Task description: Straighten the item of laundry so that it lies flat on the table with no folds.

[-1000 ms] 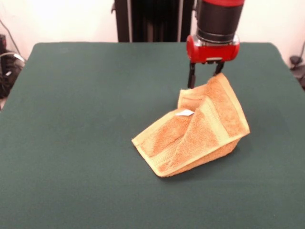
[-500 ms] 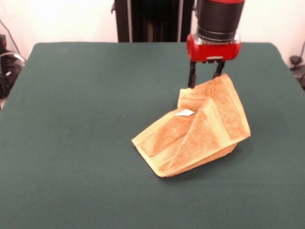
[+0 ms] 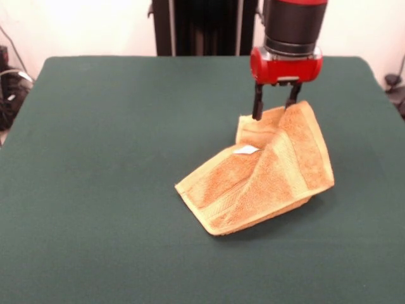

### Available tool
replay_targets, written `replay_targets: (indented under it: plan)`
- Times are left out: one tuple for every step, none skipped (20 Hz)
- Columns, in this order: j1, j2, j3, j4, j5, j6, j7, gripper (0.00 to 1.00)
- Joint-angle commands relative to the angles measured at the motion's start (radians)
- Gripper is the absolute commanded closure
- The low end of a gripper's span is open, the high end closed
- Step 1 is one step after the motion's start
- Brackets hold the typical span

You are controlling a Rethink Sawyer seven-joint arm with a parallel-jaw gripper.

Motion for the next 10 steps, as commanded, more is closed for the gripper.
replay_targets:
  plan:
    - [0.023, 0.042, 0.102, 0.075, 0.024, -0.135, 0.220, 0.00]
    - [0.022, 0.043, 0.104, 0.075, 0.019, -0.149, 0.217, 0.00]
    - [0.021, 0.043, 0.106, 0.081, 0.014, -0.169, 0.218, 0.00]
    - [0.021, 0.043, 0.106, 0.082, 0.012, -0.175, 0.216, 0.00]
    - [0.021, 0.042, 0.105, 0.086, 0.010, -0.184, 0.216, 0.00]
    - [0.021, 0.042, 0.104, 0.088, 0.010, -0.189, 0.217, 0.00]
    - [0.021, 0.043, 0.103, 0.089, 0.011, -0.192, 0.215, 0.00]
    - [0.020, 0.043, 0.103, 0.089, 0.012, -0.194, 0.213, 0.00]
    - [0.021, 0.044, 0.102, 0.089, 0.014, -0.196, 0.214, 0.00]
    - [0.020, 0.046, 0.102, 0.092, 0.018, -0.197, 0.216, 0.00]
